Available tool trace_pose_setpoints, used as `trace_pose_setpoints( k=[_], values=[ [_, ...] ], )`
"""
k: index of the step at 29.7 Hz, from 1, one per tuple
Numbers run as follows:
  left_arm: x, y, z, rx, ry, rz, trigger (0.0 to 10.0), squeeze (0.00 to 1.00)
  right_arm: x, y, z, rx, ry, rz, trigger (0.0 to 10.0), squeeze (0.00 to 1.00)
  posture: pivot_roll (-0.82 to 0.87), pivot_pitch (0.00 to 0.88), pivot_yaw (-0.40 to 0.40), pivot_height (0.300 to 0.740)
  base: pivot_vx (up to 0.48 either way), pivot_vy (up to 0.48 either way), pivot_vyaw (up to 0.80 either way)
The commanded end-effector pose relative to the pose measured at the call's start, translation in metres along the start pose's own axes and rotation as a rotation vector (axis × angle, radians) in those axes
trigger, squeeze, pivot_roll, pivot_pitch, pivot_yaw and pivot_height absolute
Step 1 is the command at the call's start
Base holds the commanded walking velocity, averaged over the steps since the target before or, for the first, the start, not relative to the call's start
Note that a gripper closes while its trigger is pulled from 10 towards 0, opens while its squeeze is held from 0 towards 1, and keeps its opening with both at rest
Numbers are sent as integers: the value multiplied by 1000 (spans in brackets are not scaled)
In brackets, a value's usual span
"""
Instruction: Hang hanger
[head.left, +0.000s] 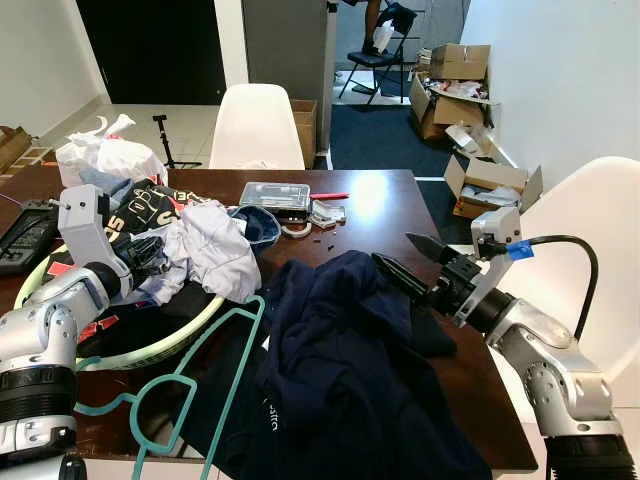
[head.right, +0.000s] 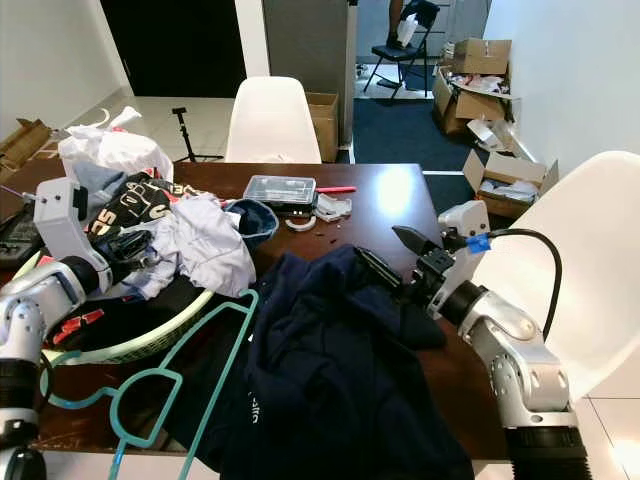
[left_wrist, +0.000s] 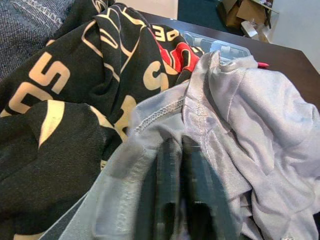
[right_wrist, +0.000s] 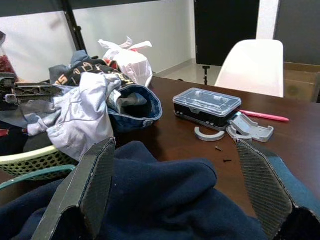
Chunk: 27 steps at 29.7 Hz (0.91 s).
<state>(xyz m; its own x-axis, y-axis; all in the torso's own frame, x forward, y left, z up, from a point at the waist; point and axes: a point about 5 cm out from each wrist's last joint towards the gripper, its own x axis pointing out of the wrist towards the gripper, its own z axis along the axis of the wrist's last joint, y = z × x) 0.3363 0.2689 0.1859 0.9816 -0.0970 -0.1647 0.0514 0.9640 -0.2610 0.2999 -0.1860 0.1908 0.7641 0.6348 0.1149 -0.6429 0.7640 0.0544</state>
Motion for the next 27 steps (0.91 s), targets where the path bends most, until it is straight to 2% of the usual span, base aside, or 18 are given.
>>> trace_pose_setpoints(
  k=[1,10,12,13,14,15,16,18,19,21,24,26,27],
  values=[
    [-2,1,7,31,0,-3,0,0,0,-2,3,-9,-12,-13,10000,0,-11,13,15,740,0,0,0],
    [-2,-3,19,43,-42,-13,0,0,1,-3,4,-8,-18,-27,10000,0,-8,9,14,740,0,0,0],
    [-3,-24,43,59,-154,-140,0,0,2,-5,7,-1,-43,-39,10000,0,-8,5,17,740,0,0,0],
    [-9,-51,65,85,-255,-311,0,0,3,-5,9,5,-58,-41,10000,0,-8,4,16,740,0,0,0],
    [-16,-69,78,107,-320,-432,0,0,3,-5,11,9,-68,-42,10000,0,-9,3,17,740,0,0,0],
    [-16,-69,78,107,-320,-432,0,0,3,-5,11,9,-68,-42,10000,0,-9,3,17,740,0,0,0],
    [-24,-88,93,100,-387,-550,0,0,4,-5,11,11,-73,-42,10000,0,-10,1,18,740,0,0,0],
    [-24,-88,93,100,-387,-550,0,0,4,-5,11,11,-73,-42,10000,0,-10,1,18,740,0,0,0],
    [-33,-104,106,96,-448,-646,0,0,4,-4,11,13,-77,-42,10000,0,-8,0,18,740,0,0,0],
    [-42,-124,126,64,-528,-743,0,0,5,-4,12,16,-84,-44,10000,0,-7,0,18,740,0,0,0],
    [-42,-124,126,64,-528,-743,0,0,5,-4,12,16,-84,-44,10000,0,-7,0,18,740,0,0,0],
    [-45,-140,134,46,-562,-806,0,0,7,-4,12,19,-92,-43,10000,0,-5,0,18,740,0,0,0],
    [-45,-140,134,46,-562,-806,0,0,7,-4,12,19,-92,-43,10000,0,-5,0,18,740,0,0,0]
  ],
)
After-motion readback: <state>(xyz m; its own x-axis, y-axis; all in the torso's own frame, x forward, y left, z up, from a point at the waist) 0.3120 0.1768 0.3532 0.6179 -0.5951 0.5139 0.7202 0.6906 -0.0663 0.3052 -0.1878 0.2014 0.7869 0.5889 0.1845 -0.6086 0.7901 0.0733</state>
